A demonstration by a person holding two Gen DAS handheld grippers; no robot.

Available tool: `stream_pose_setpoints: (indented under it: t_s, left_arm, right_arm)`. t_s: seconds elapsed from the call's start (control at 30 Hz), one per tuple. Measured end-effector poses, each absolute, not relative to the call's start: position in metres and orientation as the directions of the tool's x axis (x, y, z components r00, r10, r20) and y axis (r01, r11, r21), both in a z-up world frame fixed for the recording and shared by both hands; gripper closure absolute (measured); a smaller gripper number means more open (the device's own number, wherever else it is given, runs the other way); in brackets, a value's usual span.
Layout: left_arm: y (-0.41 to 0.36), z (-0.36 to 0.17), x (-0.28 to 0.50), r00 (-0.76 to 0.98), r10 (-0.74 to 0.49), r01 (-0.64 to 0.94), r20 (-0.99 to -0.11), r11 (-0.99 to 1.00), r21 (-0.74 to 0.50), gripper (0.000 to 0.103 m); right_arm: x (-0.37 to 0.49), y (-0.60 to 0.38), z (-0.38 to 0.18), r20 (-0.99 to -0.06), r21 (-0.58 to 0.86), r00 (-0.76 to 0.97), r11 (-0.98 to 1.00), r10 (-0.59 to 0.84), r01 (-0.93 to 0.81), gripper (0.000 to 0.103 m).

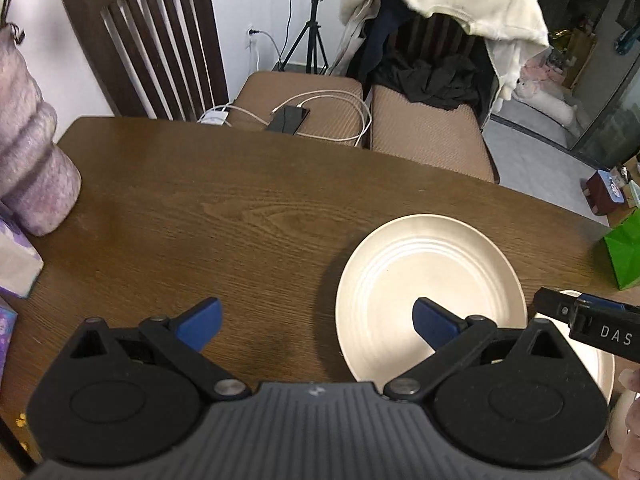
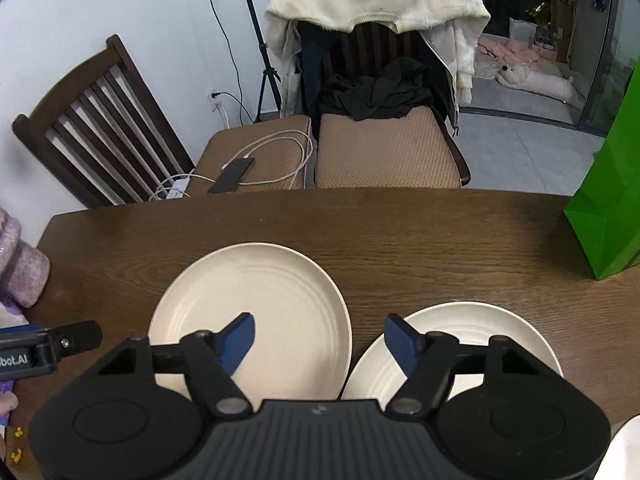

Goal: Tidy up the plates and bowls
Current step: 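Move both tools past the bowls toward the cream plates by the chair, then close the left gripper on one plate rim while the right gripper closes on the opposite rim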

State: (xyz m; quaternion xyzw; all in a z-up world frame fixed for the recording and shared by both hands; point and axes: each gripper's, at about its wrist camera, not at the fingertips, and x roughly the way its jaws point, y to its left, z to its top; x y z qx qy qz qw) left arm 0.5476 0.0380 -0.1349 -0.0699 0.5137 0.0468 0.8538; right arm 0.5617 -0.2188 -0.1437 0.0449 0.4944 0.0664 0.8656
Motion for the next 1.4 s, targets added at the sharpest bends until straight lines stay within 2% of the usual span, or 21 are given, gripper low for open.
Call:
stream_pose_setpoints:
  t_s: [0.07,0.2,0.33,0.47,0.53,0.7,0.9,1.0,1.07,1.1,1.17,1.23,1.4]
  left_arm:
    - [0.040,-0.142,0.551,0.459,0.008,-0.162,-0.888,0.984,-0.075,0.000]
    - [0.043,-0.156,0.556,0.441,-0.001,-0.173,-0.897,0.981,-0.086,0.000]
    - [0.043,-0.169,0.558,0.423,-0.005,-0.180,-0.906,0.980,-0.090,0.001]
    - [0.044,-0.179,0.562,0.406,-0.015,-0.183,-0.914,0.978,-0.098,0.004]
    - [0.044,-0.184,0.564,0.398,-0.020,-0.186,-0.917,0.977,-0.102,0.005]
    - [0.044,-0.193,0.565,0.379,-0.039,-0.186,-0.925,0.976,-0.117,0.014]
    - [0.044,-0.202,0.566,0.356,-0.075,-0.177,-0.931,0.973,-0.147,0.031]
    - [0.046,-0.207,0.567,0.342,-0.104,-0.169,-0.934,0.971,-0.170,0.051]
    - [0.048,-0.210,0.568,0.332,-0.126,-0.170,-0.935,0.967,-0.190,0.069]
    - [0.049,-0.211,0.569,0.332,-0.134,-0.170,-0.934,0.965,-0.199,0.072]
    - [0.050,-0.212,0.569,0.338,-0.156,-0.163,-0.928,0.962,-0.221,0.086]
    - [0.048,-0.211,0.569,0.340,-0.170,-0.152,-0.925,0.961,-0.233,0.093]
    - [0.041,-0.210,0.568,0.352,-0.142,-0.133,-0.925,0.971,-0.200,0.093]
  right_arm:
    - [0.564,-0.220,-0.152,-0.853,0.143,0.497,0.987,0.159,-0.071,0.043]
    - [0.571,-0.221,-0.168,-0.860,0.145,0.486,0.987,0.158,-0.063,0.046]
    - [0.575,-0.223,-0.180,-0.854,0.161,0.490,0.984,0.175,-0.069,0.060]
    - [0.579,-0.222,-0.190,-0.856,0.166,0.484,0.983,0.182,-0.076,0.068]
    - [0.580,-0.223,-0.194,-0.856,0.171,0.482,0.982,0.186,-0.076,0.071]
    - [0.583,-0.225,-0.205,-0.860,0.169,0.477,0.983,0.180,-0.068,0.071]
    - [0.587,-0.222,-0.213,-0.868,0.168,0.463,0.983,0.180,-0.068,0.080]
    - [0.587,-0.222,-0.217,-0.870,0.168,0.459,0.984,0.178,-0.062,0.083]
    - [0.587,-0.222,-0.219,-0.871,0.170,0.459,0.984,0.178,-0.058,0.085]
    - [0.587,-0.222,-0.219,-0.872,0.169,0.458,0.984,0.176,-0.056,0.086]
    - [0.587,-0.223,-0.220,-0.873,0.167,0.456,0.984,0.173,-0.055,0.090]
    - [0.588,-0.223,-0.221,-0.877,0.167,0.448,0.985,0.172,-0.051,0.094]
    - [0.584,-0.216,-0.221,-0.872,0.133,0.468,0.989,0.145,-0.059,0.094]
